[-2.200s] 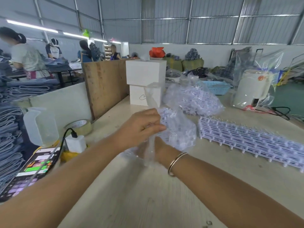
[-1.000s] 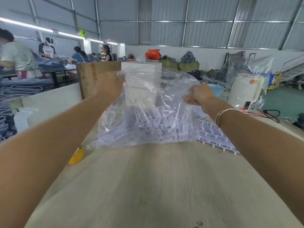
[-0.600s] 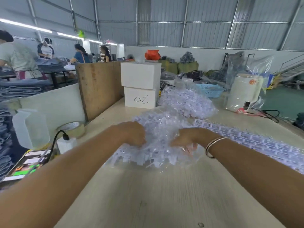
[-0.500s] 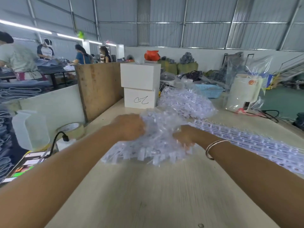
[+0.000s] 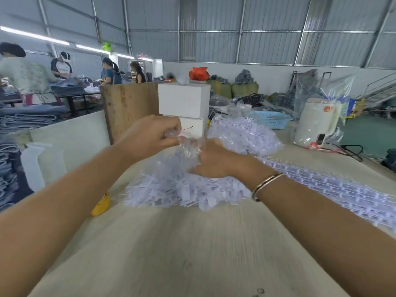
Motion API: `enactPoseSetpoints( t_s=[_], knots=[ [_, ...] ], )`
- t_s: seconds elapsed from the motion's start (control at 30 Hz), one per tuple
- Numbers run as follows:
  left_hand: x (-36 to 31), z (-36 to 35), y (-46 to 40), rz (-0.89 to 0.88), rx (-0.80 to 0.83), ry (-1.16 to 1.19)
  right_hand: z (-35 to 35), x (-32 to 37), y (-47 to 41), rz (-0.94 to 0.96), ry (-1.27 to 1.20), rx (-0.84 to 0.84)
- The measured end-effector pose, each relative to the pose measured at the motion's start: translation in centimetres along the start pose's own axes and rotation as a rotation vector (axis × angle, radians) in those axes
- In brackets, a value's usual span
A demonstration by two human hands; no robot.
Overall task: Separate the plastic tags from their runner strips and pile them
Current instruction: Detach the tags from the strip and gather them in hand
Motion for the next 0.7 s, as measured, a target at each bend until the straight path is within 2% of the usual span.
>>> enactPoseSetpoints(
  t_s=[0.03, 0.1, 0.2, 0.3, 0.4, 0.5, 0.53, 0.57, 0.6, 0.63, 0.67, 0.7],
  knots=[
    [-0.4, -0.2, -0.1, -0.037, 0.018, -0.025, -1.7, 0.7, -0.1, 0.013, 0.012, 0.066],
    [-1.2, -1.8, 0.1, -0.099, 0.129, -0.089, -5.4, 0.5, -0.2, -0.081, -0.073, 0.202],
    [-1.2, -5.2, 1.3, -0.053, 0.376, -0.162, -9.1, -0.1, 0.0, -0.169, -0.289, 0.274],
    [0.2, -6.8, 2.3, 0.088, 0.581, -0.224, -8.2, -0.4, 0.4, -0.077, -0.310, 0.212],
    [2.5, -5.7, 2.9, 0.226, 0.755, -0.232, -4.0, -1.7, 1.7, 0.039, -0.247, 0.080],
    [4.9, -5.1, 4.3, 0.306, 0.954, -0.419, 1.0, -5.2, 4.2, -0.060, -0.510, -0.091],
    [5.4, -5.4, 5.1, 0.330, 1.022, -0.496, 1.7, -6.0, 5.1, -0.096, -0.598, -0.051],
    [5.7, -6.0, 5.9, 0.356, 1.073, -0.543, 1.3, -6.6, 5.6, -0.124, -0.626, 0.071],
    [5.7, -6.5, 6.5, 0.382, 1.089, -0.552, 0.0, -6.5, 6.4, -0.146, -0.546, 0.287],
    [5.5, -7.0, 6.7, 0.389, 1.075, -0.533, -1.7, -6.4, 7.4, -0.172, -0.454, 0.513],
    [5.2, -7.3, 6.5, 0.379, 1.039, -0.508, -2.7, -5.9, 8.3, -0.176, -0.387, 0.641],
    [4.8, -7.3, 6.0, 0.359, 0.988, -0.480, -3.7, -5.8, 8.4, -0.201, -0.445, 0.700]
  ],
)
Point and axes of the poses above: each hand's wrist, its own y-axis away from the middle knuckle, its own z-axis out of the back of the hand, x = y × z, the point moved 8 cm from there along -y, towards the middle knuckle, and after that the axes turned 1 degree about -z, right-handed, at the moved point
